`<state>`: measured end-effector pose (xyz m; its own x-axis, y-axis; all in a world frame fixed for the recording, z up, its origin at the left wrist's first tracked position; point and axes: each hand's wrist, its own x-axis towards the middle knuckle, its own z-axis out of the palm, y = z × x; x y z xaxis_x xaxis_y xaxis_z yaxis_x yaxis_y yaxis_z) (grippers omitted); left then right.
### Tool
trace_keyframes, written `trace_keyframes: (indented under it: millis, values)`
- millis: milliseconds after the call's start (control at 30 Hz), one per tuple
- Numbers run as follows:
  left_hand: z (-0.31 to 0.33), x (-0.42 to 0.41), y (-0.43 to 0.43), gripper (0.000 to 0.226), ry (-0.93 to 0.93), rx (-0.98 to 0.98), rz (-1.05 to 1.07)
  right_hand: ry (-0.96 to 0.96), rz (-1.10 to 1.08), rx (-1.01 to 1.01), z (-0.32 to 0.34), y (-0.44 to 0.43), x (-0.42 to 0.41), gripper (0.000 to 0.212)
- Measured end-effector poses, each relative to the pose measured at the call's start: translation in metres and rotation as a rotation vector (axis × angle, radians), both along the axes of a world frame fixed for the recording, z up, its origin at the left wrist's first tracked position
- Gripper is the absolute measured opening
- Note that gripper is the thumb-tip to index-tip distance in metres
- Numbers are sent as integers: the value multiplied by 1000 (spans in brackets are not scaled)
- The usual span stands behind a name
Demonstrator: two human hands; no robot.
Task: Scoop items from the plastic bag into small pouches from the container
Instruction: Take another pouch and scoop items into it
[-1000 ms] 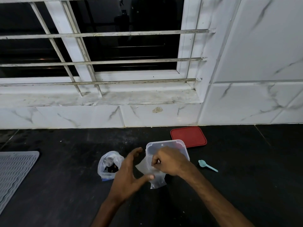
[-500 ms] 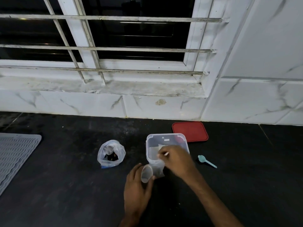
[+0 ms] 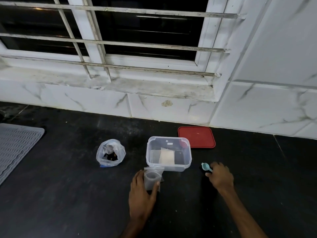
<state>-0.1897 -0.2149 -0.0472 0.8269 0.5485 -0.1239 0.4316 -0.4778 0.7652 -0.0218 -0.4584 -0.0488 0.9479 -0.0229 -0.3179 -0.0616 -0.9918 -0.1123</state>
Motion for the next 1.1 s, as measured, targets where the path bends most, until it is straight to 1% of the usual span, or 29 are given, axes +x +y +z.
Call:
trace_keyframes:
  millis: [67,167,267,333,400,500,600,700,767,867,967,1100]
  values:
    - [1,-1,-1,74,-5,3,15,-17,14,-23,-6,1,2,34]
    - [2,-1,-3,77,-14,23,29,-44,23,-16,-8,2,5,19]
    - [6,-1,-3,82,-17,40,27,-89,-5,43,-7,-2,8,11]
    - [8,-1,-1,83,-40,65,19,-150,-30,151,-2,-3,9,12]
    - [13,-2,4,83,-59,74,25,-229,-50,302,10,1,11,15]
    - [20,-3,16,79,-99,112,66,-285,-51,543,44,21,8,17]
    - [26,-7,38,66,-125,76,211,-269,89,743,80,56,-4,12]
    - [24,-7,68,58,-146,35,392,-205,267,833,101,99,-25,5]
    - [20,-7,99,58,-141,-21,492,-151,379,820,103,142,-43,7]
    - [14,-2,135,65,-108,-74,547,-70,496,694,90,204,-67,16]
    - [14,9,163,72,-57,-33,485,-64,539,564,76,256,-84,18]
    - [8,26,198,65,76,51,353,-32,490,436,63,306,-90,22]
